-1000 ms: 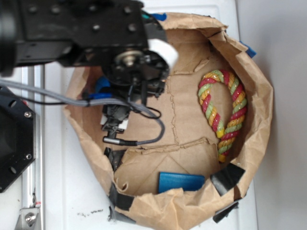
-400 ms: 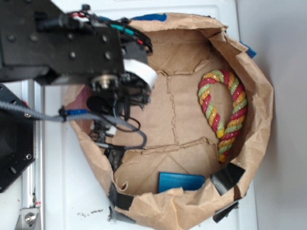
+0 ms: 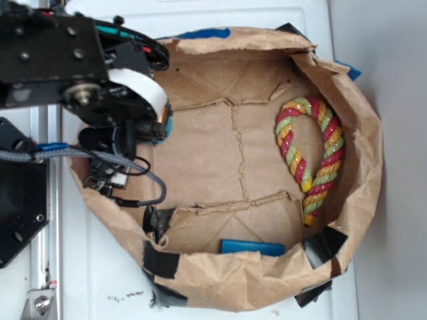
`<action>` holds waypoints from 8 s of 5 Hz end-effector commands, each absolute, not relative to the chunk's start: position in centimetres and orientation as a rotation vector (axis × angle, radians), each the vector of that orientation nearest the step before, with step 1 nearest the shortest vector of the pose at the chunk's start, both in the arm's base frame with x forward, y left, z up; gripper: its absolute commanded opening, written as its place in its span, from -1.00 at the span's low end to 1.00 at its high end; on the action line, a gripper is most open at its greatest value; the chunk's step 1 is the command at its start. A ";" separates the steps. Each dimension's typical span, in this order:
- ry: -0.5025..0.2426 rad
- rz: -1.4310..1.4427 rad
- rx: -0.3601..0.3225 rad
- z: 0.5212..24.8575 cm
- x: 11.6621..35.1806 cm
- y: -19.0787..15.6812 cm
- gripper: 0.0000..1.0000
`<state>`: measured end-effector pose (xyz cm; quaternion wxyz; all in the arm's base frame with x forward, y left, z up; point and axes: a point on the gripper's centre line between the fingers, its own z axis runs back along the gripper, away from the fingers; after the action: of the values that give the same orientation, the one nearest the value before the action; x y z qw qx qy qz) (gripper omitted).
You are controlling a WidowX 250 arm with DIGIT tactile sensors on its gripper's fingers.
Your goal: Grab the blue ball.
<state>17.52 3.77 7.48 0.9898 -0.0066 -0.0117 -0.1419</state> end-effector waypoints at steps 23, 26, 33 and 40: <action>-0.009 -0.328 -0.121 9.8 21.8 3.3 1.00; -0.003 -0.318 -0.096 9.0 21.5 3.8 1.00; 0.021 -0.248 -0.040 7.8 22.0 5.0 1.00; 0.098 -0.365 -0.001 5.6 19.8 3.5 1.00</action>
<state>19.38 3.92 5.23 0.9829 -0.0058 0.0573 -0.1750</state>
